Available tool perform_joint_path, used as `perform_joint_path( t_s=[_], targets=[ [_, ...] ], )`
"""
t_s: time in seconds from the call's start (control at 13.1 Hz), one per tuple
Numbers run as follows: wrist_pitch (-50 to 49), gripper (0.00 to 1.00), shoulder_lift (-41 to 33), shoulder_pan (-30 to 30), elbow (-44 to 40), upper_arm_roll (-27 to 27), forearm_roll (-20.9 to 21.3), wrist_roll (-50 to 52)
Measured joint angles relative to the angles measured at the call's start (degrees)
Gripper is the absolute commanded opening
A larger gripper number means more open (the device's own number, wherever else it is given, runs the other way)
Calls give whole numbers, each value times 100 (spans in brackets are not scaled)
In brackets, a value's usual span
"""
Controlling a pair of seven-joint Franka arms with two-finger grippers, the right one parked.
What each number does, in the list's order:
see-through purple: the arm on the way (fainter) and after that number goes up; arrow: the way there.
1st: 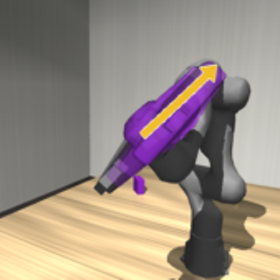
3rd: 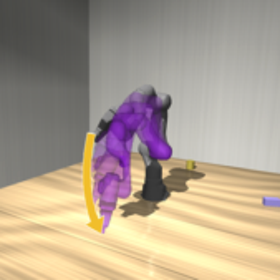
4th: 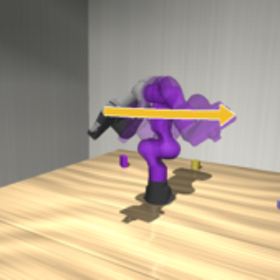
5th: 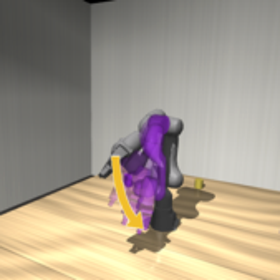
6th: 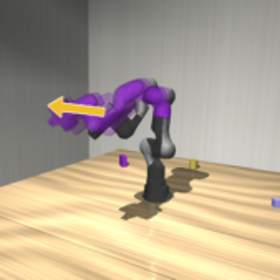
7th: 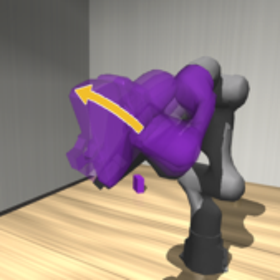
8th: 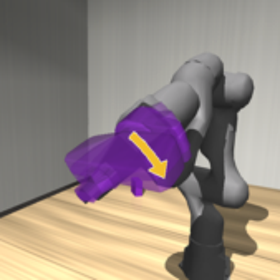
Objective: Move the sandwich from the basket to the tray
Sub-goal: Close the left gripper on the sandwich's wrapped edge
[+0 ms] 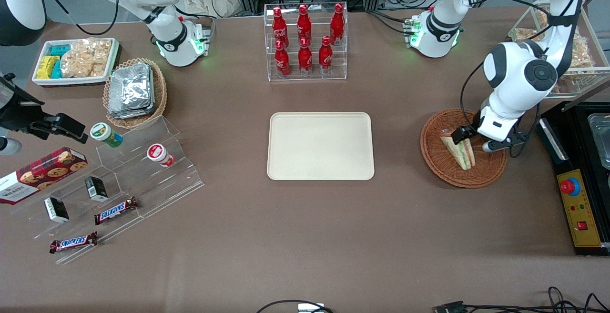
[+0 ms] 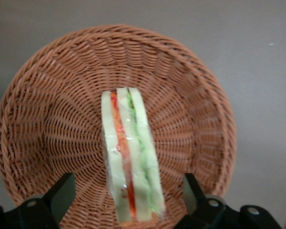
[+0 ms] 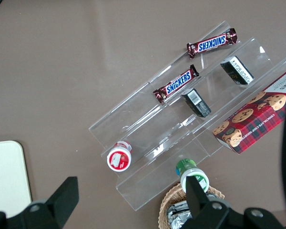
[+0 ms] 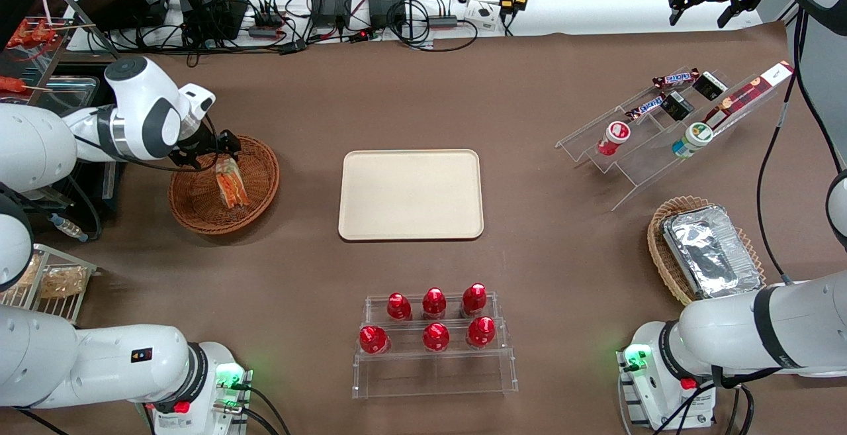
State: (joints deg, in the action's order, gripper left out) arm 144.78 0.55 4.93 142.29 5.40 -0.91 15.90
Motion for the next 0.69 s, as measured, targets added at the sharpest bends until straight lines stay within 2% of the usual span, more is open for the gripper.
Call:
perform_joint_path(
  t_s=[0.53,0.61,0.69],
  targets=[
    [1054,100,366,162,538,-4,-2,0],
    [1138,98,401,162,566,-4,-3,0],
    [1172,87,425,162,575,-4,-5,0]
  ],
)
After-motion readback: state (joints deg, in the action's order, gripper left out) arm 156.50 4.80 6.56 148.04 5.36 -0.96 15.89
